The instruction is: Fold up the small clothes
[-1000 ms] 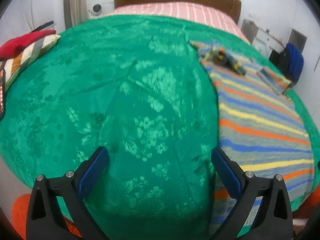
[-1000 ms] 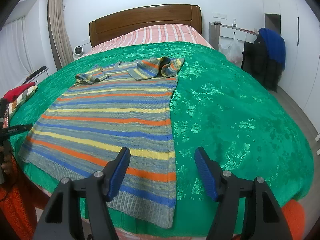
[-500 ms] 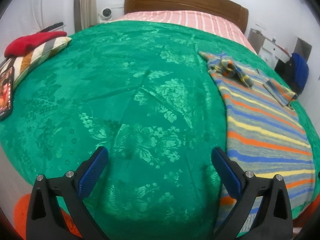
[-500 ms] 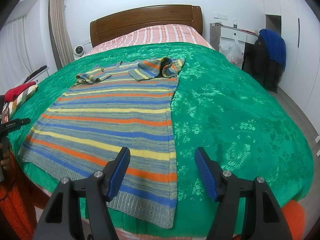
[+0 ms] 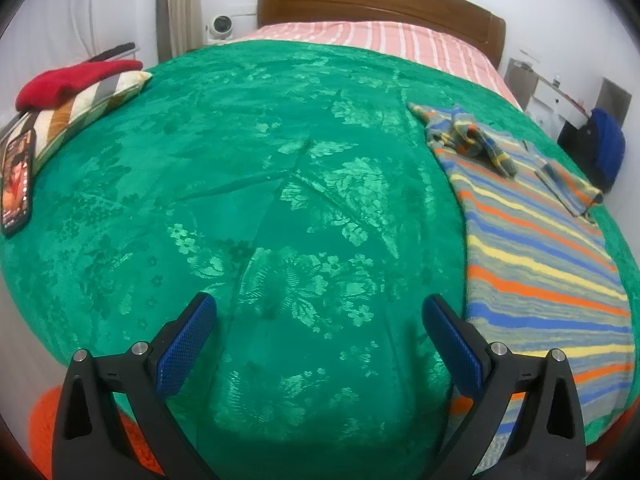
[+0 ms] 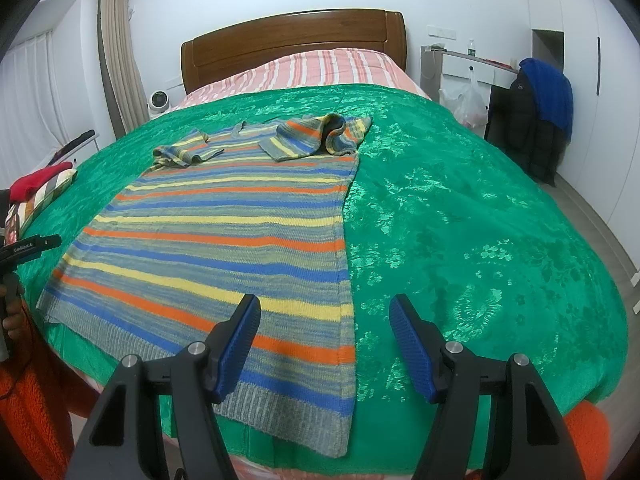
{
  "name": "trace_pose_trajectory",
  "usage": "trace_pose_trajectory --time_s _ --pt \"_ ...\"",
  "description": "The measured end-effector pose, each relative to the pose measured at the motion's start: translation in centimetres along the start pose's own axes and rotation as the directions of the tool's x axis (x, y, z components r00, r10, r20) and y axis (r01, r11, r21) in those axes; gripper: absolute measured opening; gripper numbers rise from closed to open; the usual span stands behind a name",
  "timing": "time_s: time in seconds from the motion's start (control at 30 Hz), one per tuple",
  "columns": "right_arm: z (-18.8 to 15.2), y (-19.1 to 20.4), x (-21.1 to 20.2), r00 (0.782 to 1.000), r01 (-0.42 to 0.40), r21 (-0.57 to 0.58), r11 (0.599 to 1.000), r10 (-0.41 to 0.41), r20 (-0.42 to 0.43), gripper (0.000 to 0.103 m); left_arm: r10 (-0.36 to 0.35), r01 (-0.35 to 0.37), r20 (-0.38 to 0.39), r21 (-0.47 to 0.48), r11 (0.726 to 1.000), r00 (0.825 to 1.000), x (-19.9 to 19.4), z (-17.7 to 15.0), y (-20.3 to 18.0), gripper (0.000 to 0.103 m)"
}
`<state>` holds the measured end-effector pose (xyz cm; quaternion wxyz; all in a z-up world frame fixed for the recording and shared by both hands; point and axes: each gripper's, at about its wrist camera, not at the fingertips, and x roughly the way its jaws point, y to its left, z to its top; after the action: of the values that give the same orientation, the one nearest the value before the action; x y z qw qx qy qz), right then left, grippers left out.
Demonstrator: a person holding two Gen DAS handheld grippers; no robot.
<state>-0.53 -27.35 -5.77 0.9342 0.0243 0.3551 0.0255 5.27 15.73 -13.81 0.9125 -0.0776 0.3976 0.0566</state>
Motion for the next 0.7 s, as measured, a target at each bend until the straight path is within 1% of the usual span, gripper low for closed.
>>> trace_pose_trajectory --time_s 0.27,0.33,0.4,0.43,0.47,0.53,0.6,0.63,0.7 --pt "0.2 0.1 -0.1 1.000 -0.002 -0.009 1.000 0.002 0.003 0.067 0.007 -0.007 0.006 -0.006 1.000 1.000 -0.1 0.1 0.3 0.103" --pt "0.8 0.0 -0.4 1.000 -0.020 0.000 1.000 0.020 -0.002 0.067 0.012 -0.012 0.012 -0.010 1.000 1.000 -0.3 0.1 0.5 0.103" --pt "2.8 -0.2 -0.9 0.998 -0.069 -0.022 0.997 0.069 -0.014 0.067 0.011 -0.011 0.015 -0.017 1.000 1.000 -0.3 0.2 0.7 0.102" --pt "4.0 -0.1 -1.1 0.996 -0.089 -0.058 0.994 0.088 -0.021 0.067 0.007 -0.007 0.014 -0.024 1.000 1.000 -0.2 0.3 0.8 0.102" --pt "5.9 0.2 -1.2 0.994 -0.104 -0.125 0.987 0.102 -0.024 0.067 0.005 -0.005 0.012 -0.026 1.000 1.000 0.0 0.4 0.9 0.102" --pt "9.0 1.0 -1.2 0.995 -0.103 -0.243 0.965 0.101 -0.024 0.067 0.006 -0.005 0.005 -0.028 1.000 1.000 0.3 0.4 0.8 0.103" --pt "12.7 2.5 0.0 0.996 -0.094 -0.374 0.923 0.091 -0.024 0.068 0.011 -0.011 0.004 -0.022 1.000 1.000 0.4 0.4 0.7 0.102" --pt "14.0 3.6 1.2 0.995 -0.097 -0.432 0.896 0.090 -0.037 0.069 0.012 -0.012 0.007 -0.017 1.000 1.000 0.3 0.4 0.6 0.103" --pt "15.4 5.5 3.8 0.994 -0.110 -0.519 0.848 0.099 -0.049 0.069 0.020 -0.020 0.016 -0.007 1.000 1.000 0.1 0.4 0.5 0.103"
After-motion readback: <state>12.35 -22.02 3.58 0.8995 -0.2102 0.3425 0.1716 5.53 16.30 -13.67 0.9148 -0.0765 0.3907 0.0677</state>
